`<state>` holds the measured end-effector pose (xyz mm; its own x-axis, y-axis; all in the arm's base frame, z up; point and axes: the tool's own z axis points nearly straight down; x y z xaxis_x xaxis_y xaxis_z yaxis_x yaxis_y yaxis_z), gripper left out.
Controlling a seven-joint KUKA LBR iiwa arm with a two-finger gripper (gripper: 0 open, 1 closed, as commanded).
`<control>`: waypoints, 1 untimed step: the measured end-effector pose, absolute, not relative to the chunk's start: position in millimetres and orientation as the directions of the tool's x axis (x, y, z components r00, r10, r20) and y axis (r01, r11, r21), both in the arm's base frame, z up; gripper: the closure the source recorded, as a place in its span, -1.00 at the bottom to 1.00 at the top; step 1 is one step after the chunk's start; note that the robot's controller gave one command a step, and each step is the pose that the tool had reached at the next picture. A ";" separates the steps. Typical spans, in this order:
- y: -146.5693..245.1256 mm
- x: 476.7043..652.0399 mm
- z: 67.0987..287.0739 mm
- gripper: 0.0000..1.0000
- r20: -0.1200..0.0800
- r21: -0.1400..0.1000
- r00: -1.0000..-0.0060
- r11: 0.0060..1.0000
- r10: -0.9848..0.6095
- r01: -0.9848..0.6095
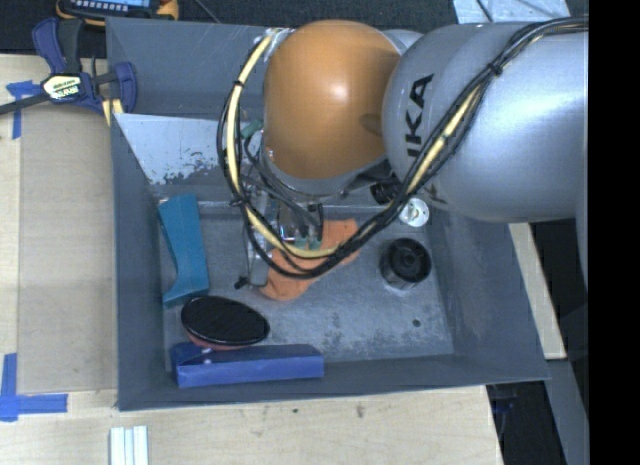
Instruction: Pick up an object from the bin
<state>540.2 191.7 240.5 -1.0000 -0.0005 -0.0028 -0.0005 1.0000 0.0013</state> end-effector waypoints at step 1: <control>163.9 551.4 225.9 -1.00 -0.002 0.002 -1.000 1.000 -0.009 -0.009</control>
Offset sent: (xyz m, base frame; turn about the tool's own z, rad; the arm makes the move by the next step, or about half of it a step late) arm 0.0817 -0.0674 -0.0083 -0.1161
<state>551.4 163.9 225.9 -1.0000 -0.0086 -0.0021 -0.0086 1.0000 0.0016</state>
